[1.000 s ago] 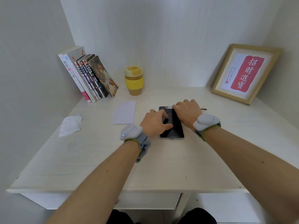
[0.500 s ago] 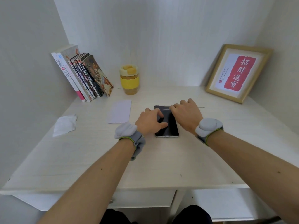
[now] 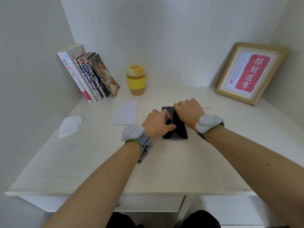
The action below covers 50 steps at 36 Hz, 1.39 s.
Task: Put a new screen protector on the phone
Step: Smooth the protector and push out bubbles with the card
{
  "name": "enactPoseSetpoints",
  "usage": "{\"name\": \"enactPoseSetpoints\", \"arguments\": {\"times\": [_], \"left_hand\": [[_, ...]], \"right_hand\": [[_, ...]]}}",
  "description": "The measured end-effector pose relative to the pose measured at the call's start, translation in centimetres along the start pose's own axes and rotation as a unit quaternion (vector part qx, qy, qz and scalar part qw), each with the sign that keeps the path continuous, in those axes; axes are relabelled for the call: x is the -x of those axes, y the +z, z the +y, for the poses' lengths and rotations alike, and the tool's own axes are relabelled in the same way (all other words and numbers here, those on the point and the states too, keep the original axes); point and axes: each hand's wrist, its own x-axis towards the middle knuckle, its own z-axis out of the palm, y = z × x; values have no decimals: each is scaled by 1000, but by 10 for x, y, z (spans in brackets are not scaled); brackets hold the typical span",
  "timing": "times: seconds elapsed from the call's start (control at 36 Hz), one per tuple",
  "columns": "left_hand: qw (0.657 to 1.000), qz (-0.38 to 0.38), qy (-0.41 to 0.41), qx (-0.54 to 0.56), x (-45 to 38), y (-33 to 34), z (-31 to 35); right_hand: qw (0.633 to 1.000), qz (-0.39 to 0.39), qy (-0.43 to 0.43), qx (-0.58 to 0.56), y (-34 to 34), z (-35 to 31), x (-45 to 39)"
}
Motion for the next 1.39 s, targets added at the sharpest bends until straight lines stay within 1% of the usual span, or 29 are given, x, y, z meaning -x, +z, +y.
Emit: {"name": "enactPoseSetpoints", "arguments": {"times": [0.14, 0.44, 0.53, 0.58, 0.69, 0.83, 0.92, 1.0, 1.11, 1.19, 1.39], "left_hand": [[1000, 1, 2, 3, 0, 0, -1], [999, 31, -8, 33, -2, 3, -3], [999, 41, -17, 29, -1, 5, -1], [998, 46, -25, 19, -1, 6, -1], [999, 43, -23, -11, 0, 6, 0], [999, 43, -15, -29, 0, 8, 0], [999, 41, -14, -28, 1, 8, 0], [999, 37, -10, -21, 1, 6, 0], [999, 40, -9, -16, 1, 5, -1], [999, 39, -7, -12, 0, 5, -2], [999, 35, -6, -8, 0, 6, -4]], "right_hand": [[1000, -20, 15, -1, -1, 2, 2], [998, 9, 63, -14, -15, 18, 20], [996, 15, 85, -38, -25, 19, 23], [995, 12, 78, -68, -29, 17, 23], [995, -16, 34, -88, -40, 4, 29], [996, -59, -15, -61, -50, -15, 37], [996, -70, -31, -51, -52, -25, 38], [995, -84, -19, -55, -52, -31, 35], [991, -102, 30, -84, -53, -33, 29], [989, -111, 50, -89, -53, -33, 27], [990, -120, 43, -64, -52, -34, 30]]}}
